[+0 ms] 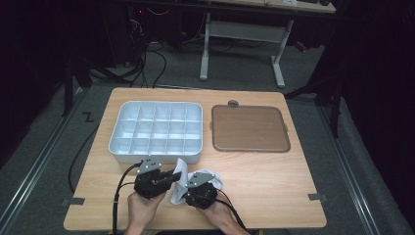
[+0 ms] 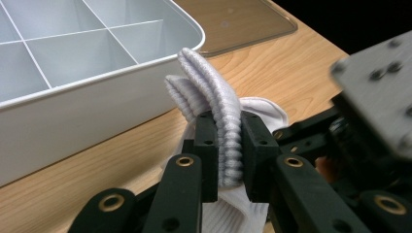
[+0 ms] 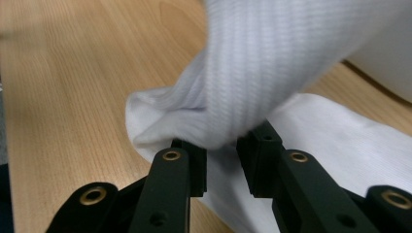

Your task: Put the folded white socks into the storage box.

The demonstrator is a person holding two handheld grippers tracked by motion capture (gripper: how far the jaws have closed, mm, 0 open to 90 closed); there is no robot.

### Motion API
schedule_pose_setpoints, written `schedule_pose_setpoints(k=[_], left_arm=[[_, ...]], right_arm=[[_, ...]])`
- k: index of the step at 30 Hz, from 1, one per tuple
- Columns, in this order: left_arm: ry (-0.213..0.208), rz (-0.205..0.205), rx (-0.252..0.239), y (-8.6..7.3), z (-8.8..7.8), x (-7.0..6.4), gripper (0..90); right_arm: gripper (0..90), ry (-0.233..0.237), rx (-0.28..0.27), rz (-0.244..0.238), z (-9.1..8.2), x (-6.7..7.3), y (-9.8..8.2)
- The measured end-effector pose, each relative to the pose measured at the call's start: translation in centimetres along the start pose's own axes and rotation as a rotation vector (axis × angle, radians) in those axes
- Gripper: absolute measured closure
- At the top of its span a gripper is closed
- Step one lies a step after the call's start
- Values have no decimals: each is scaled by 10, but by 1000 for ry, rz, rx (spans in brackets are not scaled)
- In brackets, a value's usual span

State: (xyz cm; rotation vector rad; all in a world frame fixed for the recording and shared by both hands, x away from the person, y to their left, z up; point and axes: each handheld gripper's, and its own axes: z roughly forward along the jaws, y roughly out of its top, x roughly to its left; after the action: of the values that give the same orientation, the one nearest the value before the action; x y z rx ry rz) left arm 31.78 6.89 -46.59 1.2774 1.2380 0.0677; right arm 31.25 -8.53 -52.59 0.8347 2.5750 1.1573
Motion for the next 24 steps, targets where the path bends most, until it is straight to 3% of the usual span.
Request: schedule_pose_setpoints(k=[7, 15, 20, 24], left_arm=[[19, 38, 20, -2, 1, -3, 794], [29, 51, 32, -3, 2, -2, 794], [33, 59, 40, -5, 3, -2, 794], [38, 78, 47, -5, 5, -4, 794]], right_arm=[[713, -66, -50, 26, -33, -13, -7], [650, -221, -91, 113, -69, -45, -27], [612, -267, -73, 160, -77, -62, -34], [599, -277, -46, 172, -72, -69, -38]])
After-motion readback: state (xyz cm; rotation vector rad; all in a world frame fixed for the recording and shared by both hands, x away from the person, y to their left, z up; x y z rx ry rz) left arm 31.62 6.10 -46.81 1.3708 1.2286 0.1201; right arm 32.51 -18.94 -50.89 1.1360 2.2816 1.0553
